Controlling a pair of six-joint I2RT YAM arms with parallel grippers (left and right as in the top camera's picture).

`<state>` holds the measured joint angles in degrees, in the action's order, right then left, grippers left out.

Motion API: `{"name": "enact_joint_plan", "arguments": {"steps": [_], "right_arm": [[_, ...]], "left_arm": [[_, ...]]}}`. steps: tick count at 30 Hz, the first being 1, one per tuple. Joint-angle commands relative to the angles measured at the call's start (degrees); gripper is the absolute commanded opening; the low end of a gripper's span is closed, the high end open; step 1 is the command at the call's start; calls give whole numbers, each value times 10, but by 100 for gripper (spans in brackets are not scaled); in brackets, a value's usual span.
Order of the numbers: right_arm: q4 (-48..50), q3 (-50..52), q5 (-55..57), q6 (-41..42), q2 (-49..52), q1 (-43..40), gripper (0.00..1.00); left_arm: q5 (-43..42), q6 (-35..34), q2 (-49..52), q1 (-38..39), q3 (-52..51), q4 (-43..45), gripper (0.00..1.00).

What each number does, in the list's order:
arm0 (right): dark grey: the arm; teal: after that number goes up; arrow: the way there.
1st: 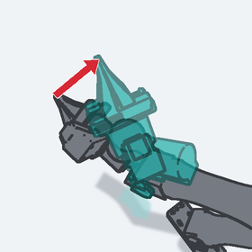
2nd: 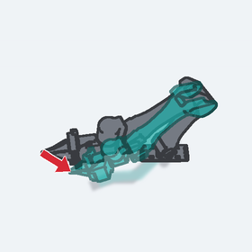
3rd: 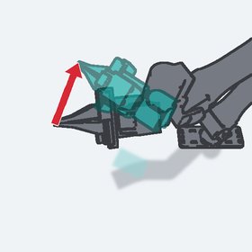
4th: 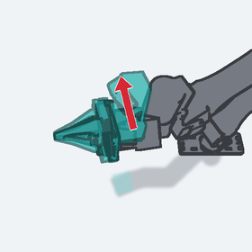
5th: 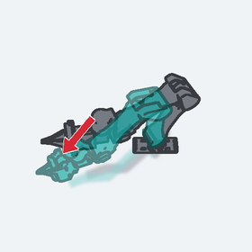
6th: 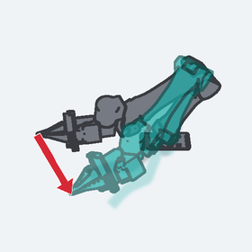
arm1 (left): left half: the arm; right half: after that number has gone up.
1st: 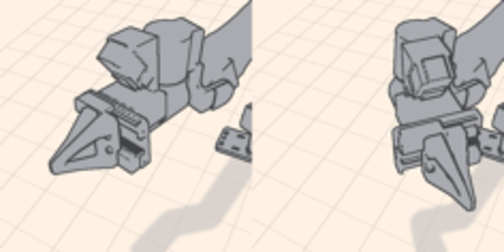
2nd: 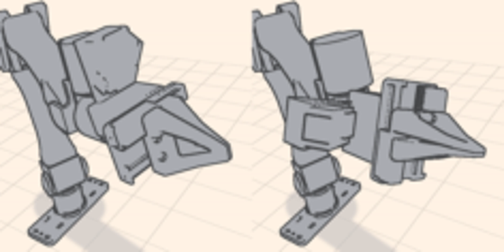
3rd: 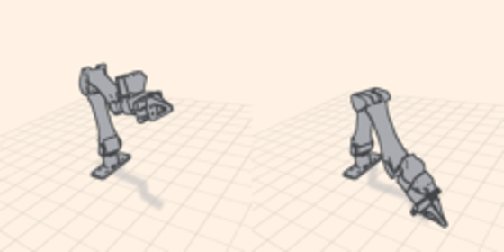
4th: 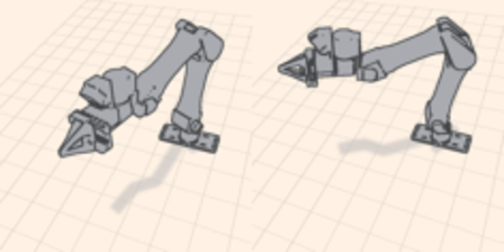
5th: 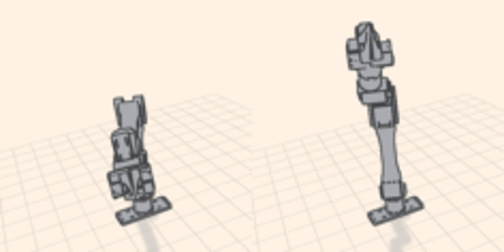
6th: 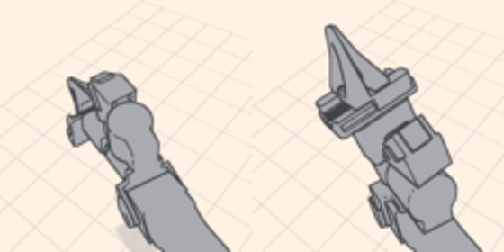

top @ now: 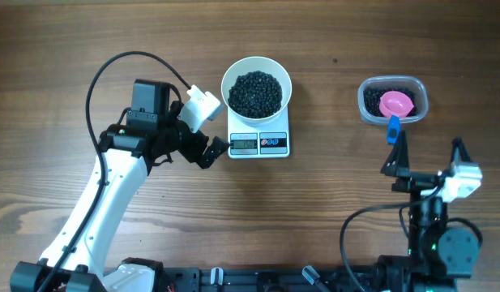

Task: Scoop item into bowl and weigh 150g on scale

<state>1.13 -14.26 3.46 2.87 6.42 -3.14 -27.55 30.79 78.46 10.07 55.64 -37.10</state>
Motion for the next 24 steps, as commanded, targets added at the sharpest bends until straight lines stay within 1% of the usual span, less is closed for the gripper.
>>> {"name": "enact_joint_plan", "arguments": {"steps": [1,12,24], "right_arm": [[3,49,-39,-37,-61,6,100],[0,141,-49,-42,-62,23,100],[-10,140,-61,-42,-62,25,100]], "left_arm": [[-9,3,1,-2,-2,2,100],[-9,3,1,-2,-2,2,100],[-9,3,1,-2,-2,2,100]]}}
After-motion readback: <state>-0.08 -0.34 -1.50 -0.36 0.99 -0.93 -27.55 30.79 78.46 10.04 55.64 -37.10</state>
